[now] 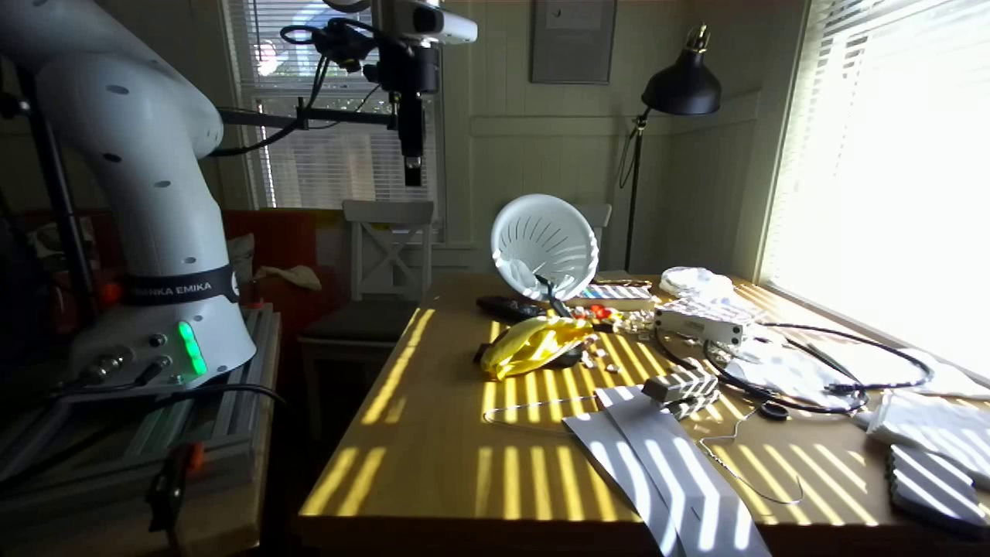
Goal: Move the banana bag, brown object and spatula to the right then place the white colander upright.
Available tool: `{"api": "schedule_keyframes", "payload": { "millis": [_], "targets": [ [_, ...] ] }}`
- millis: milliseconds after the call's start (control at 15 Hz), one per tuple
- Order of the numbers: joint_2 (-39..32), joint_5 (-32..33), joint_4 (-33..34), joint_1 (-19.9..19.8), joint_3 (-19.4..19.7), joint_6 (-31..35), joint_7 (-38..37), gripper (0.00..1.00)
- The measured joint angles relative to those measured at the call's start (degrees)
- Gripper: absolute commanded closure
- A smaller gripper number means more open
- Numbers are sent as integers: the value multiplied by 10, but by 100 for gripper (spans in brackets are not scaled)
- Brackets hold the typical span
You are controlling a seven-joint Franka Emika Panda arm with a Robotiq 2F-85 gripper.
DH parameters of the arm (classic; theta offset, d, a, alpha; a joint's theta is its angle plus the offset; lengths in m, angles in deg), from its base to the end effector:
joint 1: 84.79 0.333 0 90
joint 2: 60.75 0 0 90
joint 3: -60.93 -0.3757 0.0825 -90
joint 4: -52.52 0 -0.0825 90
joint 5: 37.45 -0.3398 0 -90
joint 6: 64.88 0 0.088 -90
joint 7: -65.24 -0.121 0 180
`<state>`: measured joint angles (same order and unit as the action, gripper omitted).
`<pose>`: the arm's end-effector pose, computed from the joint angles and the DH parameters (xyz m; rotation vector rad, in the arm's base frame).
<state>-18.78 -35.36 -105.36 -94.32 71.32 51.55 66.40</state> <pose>0.2254 -0.0902 0.4698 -3.0278 0.4042 -0.0244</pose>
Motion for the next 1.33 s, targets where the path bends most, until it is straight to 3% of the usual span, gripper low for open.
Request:
{"api": "schedule_keyframes", "payload": {
  "millis": [600, 1067, 1333],
  "targets": [
    [-28, -1, -1, 1, -3, 25, -15, 0],
    [-235, -1, 11, 58, -47, 225, -8, 0],
    [-334, -1, 57, 69, -59, 245, -7, 0]
  ]
}}
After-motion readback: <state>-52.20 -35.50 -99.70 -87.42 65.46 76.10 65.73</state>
